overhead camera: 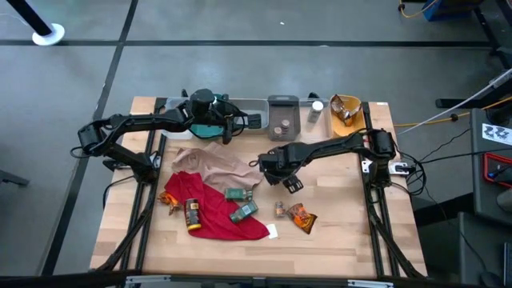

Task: Sort spices by type
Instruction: Put the brown seasoning bottle into the black bin

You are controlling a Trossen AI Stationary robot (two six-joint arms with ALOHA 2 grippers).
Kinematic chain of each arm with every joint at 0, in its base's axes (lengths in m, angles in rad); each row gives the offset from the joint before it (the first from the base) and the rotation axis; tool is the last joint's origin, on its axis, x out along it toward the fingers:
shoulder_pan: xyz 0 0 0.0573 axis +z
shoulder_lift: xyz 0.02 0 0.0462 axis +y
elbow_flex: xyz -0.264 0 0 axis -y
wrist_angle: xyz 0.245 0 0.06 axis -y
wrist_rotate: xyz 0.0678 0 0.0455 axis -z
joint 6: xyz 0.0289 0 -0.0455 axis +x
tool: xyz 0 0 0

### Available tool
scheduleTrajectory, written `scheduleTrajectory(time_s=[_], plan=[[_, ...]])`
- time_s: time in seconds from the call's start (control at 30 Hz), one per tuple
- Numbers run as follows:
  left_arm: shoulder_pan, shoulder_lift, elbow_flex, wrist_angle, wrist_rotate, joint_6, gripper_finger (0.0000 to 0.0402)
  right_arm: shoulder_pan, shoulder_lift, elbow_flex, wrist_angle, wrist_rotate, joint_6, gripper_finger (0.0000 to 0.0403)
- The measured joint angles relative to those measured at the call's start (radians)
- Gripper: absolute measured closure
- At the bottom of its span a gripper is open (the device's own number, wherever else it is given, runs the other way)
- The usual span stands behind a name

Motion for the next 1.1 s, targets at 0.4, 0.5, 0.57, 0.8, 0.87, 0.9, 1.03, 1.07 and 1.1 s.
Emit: scheduleTrajectory(time_s=[0.4, 0.5, 0.57, 0.8, 0.87, 0.9, 1.03, 1.07, 1.1], plan=[[0.0, 0.0, 0.0, 0.0, 0.0, -0.012, 0.0203, -0.133, 0.0, -0.039, 0.098, -0.241, -0.025, 0.0123], [0.0, 0.0, 0.0, 0.0, 0.0, -0.012, 0.0203, -0.146, 0.0, -0.08, 0.181, -0.281, -0.027, 0.0123], [0.0, 0.0, 0.0, 0.0, 0.0, -0.012, 0.0203, -0.149, 0.0, -0.116, 0.238, -0.289, -0.027, 0.0123], [0.0, 0.0, 0.0, 0.0, 0.0, -0.012, 0.0203, -0.156, -0.006, -0.217, 0.4, -0.307, -0.02, 0.0123], [0.0, 0.0, 0.0, 0.0, 0.0, -0.012, 0.0203, -0.156, -0.007, -0.23, 0.409, -0.308, -0.001, 0.0123], [0.0, 0.0, 0.0, 0.0, 0.0, -0.012, 0.0203, -0.156, -0.007, -0.235, 0.408, -0.308, 0.01, 0.0123], [0.0, 0.0, 0.0, 0.0, 0.0, -0.025, 0.0203, -0.156, -0.005, -0.24, 0.407, -0.307, 0.064, 0.0123], [-0.003, 0.0, 0.0, 0.0, 0.0, -0.033, 0.0203, -0.156, -0.005, -0.24, 0.407, -0.307, 0.076, 0.0123], [-0.006, 0.0, 0.0, 0.0, 0.0, -0.04, 0.0203, -0.156, -0.005, -0.24, 0.406, -0.307, 0.083, 0.0124]])
